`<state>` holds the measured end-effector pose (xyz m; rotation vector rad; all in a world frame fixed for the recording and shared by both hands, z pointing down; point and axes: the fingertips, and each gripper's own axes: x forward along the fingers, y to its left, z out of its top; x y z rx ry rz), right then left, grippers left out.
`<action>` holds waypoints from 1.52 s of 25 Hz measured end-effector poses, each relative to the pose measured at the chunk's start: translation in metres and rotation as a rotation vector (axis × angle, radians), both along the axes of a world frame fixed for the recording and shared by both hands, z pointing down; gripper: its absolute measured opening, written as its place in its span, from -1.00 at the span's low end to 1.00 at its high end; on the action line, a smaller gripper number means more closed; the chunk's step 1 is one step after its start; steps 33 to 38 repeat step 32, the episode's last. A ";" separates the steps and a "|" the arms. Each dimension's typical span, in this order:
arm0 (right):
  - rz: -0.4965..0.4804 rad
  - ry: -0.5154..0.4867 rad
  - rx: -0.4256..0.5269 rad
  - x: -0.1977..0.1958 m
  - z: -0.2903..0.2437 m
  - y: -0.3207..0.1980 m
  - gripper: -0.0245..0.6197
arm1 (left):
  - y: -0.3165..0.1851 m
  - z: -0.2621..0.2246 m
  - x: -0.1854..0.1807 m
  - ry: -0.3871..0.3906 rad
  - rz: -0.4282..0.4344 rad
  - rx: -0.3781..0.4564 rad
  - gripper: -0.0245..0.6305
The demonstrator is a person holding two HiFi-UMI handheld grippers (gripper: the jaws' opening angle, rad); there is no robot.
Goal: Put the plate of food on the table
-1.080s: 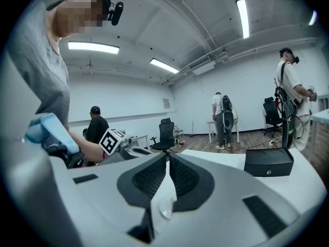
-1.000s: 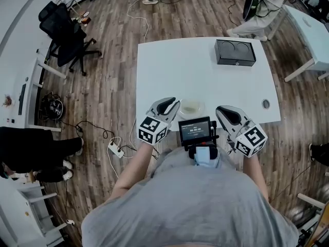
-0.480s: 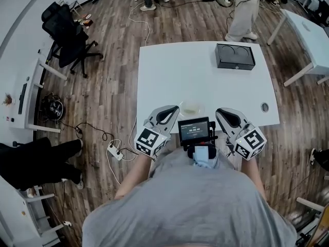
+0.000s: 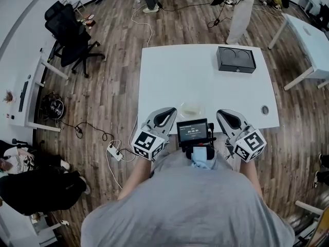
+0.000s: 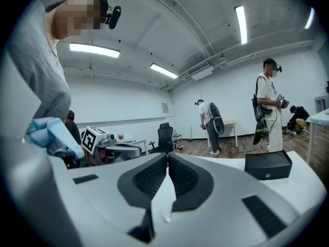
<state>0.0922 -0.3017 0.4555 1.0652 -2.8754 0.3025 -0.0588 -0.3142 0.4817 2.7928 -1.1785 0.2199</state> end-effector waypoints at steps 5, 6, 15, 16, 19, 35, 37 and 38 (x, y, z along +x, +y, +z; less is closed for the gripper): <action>-0.006 0.012 -0.004 -0.004 -0.001 0.000 -0.83 | 0.000 0.000 -0.006 -0.001 -0.009 -0.012 -0.86; -0.005 0.017 -0.002 -0.004 -0.001 0.001 -0.83 | 0.000 0.000 -0.007 0.002 -0.011 -0.015 -0.86; 0.016 0.017 -0.001 0.002 0.000 0.003 -0.83 | -0.002 0.001 -0.009 0.024 -0.014 -0.021 -0.86; 0.019 0.018 0.000 0.003 0.000 0.003 -0.83 | -0.002 0.001 -0.009 0.024 -0.014 -0.022 -0.86; 0.024 0.021 0.000 0.003 -0.003 0.003 -0.83 | -0.002 0.000 -0.010 0.023 -0.015 -0.021 -0.86; 0.008 0.040 0.000 0.004 -0.001 0.007 -0.83 | 0.001 -0.002 -0.011 0.031 -0.018 -0.025 -0.86; 0.008 0.040 0.000 0.004 -0.001 0.007 -0.83 | 0.001 -0.002 -0.011 0.031 -0.018 -0.025 -0.86; 0.008 0.040 0.000 0.004 -0.001 0.007 -0.83 | 0.001 -0.002 -0.011 0.031 -0.018 -0.025 -0.86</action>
